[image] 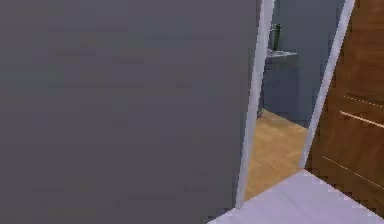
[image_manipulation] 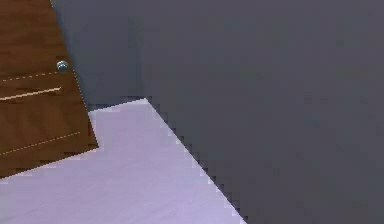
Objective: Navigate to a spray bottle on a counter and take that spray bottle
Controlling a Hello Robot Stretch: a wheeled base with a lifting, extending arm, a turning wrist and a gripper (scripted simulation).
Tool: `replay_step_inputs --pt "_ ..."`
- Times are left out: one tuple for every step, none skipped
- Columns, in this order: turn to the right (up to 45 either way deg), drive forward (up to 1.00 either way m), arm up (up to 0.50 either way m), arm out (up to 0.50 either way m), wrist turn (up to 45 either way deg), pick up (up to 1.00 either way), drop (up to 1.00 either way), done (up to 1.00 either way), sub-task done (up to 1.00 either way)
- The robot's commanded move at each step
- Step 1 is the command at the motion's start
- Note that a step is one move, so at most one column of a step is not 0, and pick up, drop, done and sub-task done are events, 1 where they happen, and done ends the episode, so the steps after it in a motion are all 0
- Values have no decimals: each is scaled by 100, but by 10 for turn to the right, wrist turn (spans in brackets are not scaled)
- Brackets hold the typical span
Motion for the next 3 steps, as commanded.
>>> replay_step_inputs --pt "-450 0 0 0 0 0 0 0 0" --pt "-450 0 0 0 0 0 0 0 0" --pt "-60 0 0 0 0 0 0 0 0"
